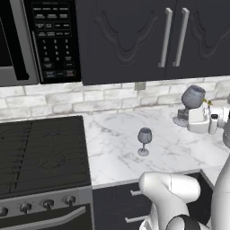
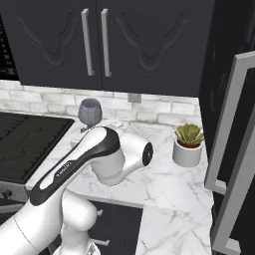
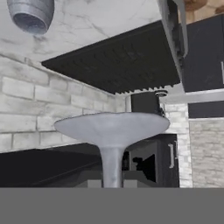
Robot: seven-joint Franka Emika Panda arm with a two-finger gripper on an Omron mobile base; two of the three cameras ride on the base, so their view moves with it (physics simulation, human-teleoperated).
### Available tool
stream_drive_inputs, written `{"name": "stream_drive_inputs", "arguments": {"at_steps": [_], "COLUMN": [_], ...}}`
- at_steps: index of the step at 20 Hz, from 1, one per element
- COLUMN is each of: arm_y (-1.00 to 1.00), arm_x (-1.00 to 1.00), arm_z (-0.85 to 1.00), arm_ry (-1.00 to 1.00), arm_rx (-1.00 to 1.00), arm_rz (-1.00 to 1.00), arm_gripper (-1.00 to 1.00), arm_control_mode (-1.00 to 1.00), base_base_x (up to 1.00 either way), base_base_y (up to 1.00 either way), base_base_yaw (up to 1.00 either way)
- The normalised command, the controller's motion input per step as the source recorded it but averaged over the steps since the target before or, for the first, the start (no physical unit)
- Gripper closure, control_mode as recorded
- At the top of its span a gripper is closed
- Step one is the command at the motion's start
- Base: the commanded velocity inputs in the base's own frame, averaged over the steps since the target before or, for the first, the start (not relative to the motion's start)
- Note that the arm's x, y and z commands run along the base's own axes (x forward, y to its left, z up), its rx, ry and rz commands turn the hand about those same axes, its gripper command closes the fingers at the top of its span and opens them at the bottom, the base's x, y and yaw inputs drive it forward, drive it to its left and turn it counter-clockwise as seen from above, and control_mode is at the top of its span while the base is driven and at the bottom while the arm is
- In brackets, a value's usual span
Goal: Retrieve the wine glasses from the counter and place one next to each plate.
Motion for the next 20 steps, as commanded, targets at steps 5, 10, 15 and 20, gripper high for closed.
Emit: {"name": "stream_drive_inputs", "arguments": {"at_steps": [5,10,15,20], "arm_y": [0.0,0.0,0.0,0.0], "arm_x": [-0.36,-0.14,0.0,0.0], "arm_z": [0.02,0.0,0.0,0.0], "arm_ry": [-0.05,-0.06,-0.02,0.0], "arm_rx": [0.0,0.0,0.0,0.0], "arm_rz": [0.03,0.01,0.0,0.0], "arm_gripper": [1.0,1.0,1.0,1.0], "arm_control_mode": [-1.0,-1.0,1.0,1.0], "base_base_x": [0.0,0.0,0.0,-0.24], "base_base_y": [0.0,0.0,0.07,0.82], "base_base_yaw": [0.0,0.0,0.01,0.06]}}
